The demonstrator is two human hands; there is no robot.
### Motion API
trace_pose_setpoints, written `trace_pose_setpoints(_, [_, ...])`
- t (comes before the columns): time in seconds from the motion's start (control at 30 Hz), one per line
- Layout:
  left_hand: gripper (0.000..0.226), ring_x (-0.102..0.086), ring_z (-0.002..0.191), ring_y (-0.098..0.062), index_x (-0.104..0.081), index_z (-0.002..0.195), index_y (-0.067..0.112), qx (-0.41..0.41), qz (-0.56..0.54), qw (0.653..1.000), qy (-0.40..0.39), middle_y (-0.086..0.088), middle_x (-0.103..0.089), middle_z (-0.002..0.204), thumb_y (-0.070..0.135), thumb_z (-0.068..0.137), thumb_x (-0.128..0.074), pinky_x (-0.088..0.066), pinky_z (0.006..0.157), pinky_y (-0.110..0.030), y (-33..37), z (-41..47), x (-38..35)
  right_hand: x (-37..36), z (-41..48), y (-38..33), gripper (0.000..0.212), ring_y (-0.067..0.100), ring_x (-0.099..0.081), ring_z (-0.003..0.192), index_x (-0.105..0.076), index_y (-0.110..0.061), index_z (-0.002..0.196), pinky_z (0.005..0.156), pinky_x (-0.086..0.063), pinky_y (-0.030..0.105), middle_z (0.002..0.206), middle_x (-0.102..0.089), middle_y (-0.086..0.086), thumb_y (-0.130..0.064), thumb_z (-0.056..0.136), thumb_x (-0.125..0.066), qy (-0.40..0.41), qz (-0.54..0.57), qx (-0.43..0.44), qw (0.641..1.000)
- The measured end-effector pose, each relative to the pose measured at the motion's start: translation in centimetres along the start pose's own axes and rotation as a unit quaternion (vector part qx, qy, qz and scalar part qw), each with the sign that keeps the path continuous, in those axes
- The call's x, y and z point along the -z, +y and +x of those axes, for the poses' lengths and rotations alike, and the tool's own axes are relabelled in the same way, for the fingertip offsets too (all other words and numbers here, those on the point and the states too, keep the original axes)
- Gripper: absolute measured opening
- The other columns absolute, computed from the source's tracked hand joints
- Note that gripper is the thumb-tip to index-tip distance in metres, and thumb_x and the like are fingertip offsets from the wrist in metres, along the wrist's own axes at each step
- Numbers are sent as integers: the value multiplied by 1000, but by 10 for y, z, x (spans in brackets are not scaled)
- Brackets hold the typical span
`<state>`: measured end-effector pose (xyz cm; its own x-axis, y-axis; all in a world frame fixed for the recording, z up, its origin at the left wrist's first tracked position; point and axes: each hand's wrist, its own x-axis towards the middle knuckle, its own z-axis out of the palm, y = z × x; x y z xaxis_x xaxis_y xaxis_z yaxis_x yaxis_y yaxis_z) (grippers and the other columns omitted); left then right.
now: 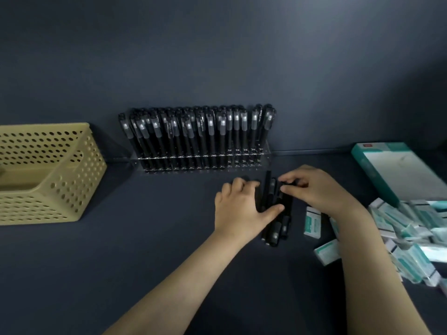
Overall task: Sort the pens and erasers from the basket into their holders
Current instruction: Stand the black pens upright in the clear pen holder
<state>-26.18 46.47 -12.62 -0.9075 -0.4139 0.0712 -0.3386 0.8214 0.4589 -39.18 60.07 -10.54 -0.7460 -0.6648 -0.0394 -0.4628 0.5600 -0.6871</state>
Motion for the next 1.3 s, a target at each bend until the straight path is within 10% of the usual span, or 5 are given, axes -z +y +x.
trace_pose_setpoints(0.87, [37,-44,104,-13,-60,118,32,81,-93,992,-6,15,-50,97,41,83,-68,-40,94,-31,-79,-22,56,-21,-4,-21,22,6,-58,97,-71,-28,98,83,-45,9,108,-57,-11,-24,78,-79,-74,36,49,995])
trace_pose_setpoints(1.3, [26,-54,80,3,-68,106,26,83,-172,981,17,13,-60,91,39,84,-69,-35,61,-6,-121,-39,77,-54,-34,-68,21,-8,-53,104,-75,-37,92,88,-39,8,112,-56,-21,-22,78,-79,-134,48,64,988])
